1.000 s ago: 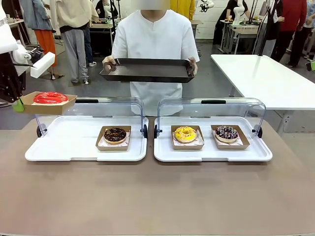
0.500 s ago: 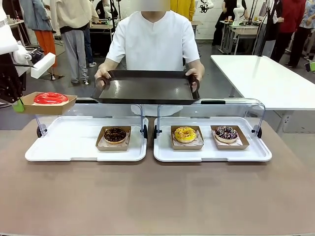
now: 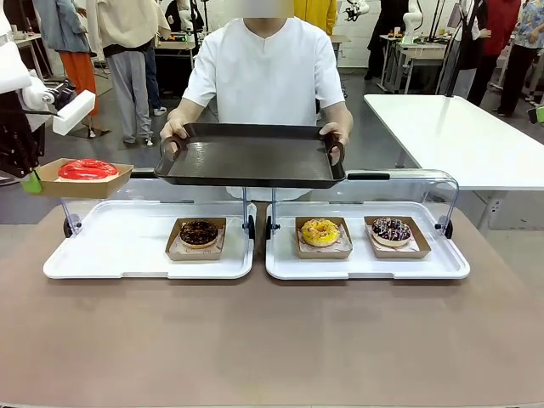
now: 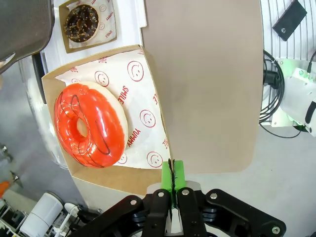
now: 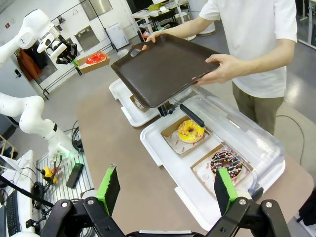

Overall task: Provide the desired donut to the person.
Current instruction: Place the picked Paper togo box onto the Handle tray extended by the person.

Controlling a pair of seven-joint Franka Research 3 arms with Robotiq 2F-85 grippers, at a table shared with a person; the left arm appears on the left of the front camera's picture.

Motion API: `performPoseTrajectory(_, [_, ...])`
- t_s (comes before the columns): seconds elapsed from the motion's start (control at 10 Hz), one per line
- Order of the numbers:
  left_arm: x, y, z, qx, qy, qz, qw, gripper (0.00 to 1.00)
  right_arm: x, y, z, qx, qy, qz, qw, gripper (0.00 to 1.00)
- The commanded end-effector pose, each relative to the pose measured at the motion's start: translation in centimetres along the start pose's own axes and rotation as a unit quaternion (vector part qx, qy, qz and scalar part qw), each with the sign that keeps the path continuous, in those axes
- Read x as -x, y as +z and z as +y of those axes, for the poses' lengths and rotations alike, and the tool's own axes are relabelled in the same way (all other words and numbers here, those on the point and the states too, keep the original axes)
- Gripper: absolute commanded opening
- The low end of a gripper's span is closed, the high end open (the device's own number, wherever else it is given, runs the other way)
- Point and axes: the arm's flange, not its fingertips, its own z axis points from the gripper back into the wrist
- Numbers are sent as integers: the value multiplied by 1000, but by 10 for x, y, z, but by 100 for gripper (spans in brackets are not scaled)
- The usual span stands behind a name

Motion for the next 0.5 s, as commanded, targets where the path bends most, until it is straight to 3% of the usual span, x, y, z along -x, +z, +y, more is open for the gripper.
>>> performPoseTrajectory(0.0, [0,0,0,0,0,0,1000,1,1,0,1,-1,0,0,1000,100])
performPoseTrajectory(0.2, [-9,43,12,19,4,-31,999,1,1,0,1,-1,0,0,1000,100])
performPoseTrajectory(0.4, [-31,76,12,-22,0,-40,999,1,1,0,1,-1,0,0,1000,100])
